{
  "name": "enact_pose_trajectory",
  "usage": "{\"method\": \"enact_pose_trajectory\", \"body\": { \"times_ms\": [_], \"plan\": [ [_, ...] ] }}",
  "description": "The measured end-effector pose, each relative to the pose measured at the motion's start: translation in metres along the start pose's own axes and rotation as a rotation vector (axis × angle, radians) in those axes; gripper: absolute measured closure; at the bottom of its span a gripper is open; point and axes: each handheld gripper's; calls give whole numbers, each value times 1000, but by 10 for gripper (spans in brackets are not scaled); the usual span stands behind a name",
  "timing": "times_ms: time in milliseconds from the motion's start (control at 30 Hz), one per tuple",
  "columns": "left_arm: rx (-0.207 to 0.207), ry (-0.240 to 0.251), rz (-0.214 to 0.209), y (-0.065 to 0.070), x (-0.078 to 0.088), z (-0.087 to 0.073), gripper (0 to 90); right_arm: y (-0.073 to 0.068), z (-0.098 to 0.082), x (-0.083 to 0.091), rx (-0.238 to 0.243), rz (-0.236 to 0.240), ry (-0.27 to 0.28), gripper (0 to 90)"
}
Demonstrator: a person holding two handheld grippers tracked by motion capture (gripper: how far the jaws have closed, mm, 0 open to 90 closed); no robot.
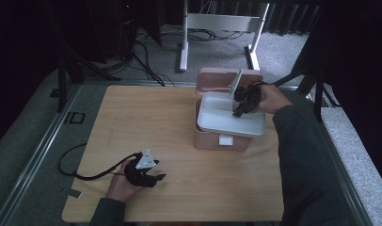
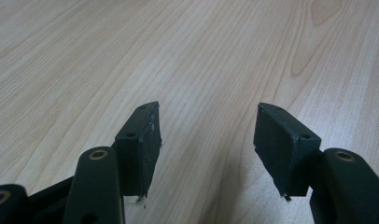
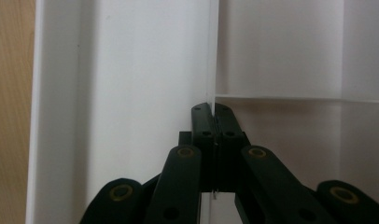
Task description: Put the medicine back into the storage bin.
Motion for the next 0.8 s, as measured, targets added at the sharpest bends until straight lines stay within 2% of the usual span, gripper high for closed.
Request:
{"method": "enact_pose_trajectory", "body": {
  "times_ms": [233,500,633,800],
  "plan": [
    [1,3,1,0,1,0,414,3,17,-6,33,-6,-31,896],
    [2,4,0,0,1,0,414,6,20,-12,36,-6,-62,895],
    [-1,0,-5,0,-1,0,414,10,23,-18,74,-3,-67,894],
    [1,-1,-4,0,-1,0,414,11,26,-23,88,0,-89,891]
  ]
}}
Point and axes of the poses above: each handheld gripper's, and its own axes: x roughly backward along the jaws, z roughly out of its top, y roughly to its right, and after that the axes turned 12 degrees about -z, right-handed
